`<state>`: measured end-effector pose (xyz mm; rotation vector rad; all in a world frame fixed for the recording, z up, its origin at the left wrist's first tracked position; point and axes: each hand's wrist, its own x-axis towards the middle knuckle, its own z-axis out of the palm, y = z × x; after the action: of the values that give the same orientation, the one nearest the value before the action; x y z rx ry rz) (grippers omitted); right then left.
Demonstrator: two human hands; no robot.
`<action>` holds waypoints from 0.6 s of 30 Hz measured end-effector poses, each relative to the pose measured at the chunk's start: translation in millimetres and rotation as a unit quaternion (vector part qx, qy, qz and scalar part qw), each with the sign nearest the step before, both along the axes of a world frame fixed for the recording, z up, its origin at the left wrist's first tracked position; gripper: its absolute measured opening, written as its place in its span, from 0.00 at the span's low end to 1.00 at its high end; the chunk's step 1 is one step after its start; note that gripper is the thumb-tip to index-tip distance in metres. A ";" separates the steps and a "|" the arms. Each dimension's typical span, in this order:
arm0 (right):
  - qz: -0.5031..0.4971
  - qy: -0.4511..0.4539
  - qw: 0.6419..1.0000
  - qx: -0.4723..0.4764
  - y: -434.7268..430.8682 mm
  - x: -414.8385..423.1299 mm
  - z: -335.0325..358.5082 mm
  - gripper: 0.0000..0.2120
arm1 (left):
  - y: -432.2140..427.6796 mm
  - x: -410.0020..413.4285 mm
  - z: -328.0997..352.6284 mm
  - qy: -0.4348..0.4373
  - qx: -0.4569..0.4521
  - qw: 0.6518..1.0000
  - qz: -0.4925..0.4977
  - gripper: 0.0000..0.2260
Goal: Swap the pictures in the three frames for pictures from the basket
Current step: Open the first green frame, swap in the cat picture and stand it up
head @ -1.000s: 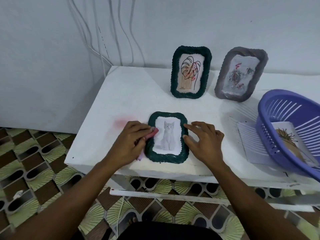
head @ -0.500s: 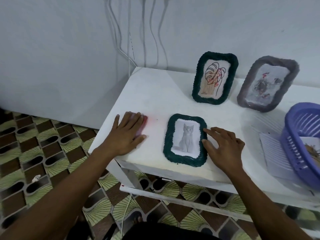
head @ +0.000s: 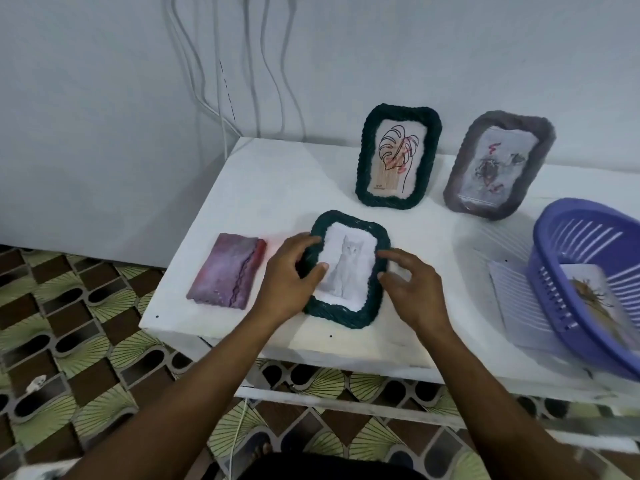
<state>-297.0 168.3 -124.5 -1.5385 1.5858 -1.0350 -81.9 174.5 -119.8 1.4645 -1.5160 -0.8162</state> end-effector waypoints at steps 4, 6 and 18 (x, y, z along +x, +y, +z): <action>0.004 -0.213 0.974 0.073 -26.3 5.7 23.0 0.19 | -28.7 17.2 21.6 0.118 0.038 0.991 -0.045 0.21; 0.043 -0.241 0.967 0.069 -44.7 9.8 35.6 0.19 | -42.5 30.0 35.0 0.152 0.071 0.981 -0.099 0.19; 0.096 -0.221 0.969 -0.047 -149.2 55.1 80.5 0.16 | -139.1 79.4 77.8 0.186 0.060 0.964 -0.179 0.24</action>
<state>-241.9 19.1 -44.0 -1.3694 1.0750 -1.2515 -2.6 35.5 -41.9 1.0517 -1.4730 -1.3390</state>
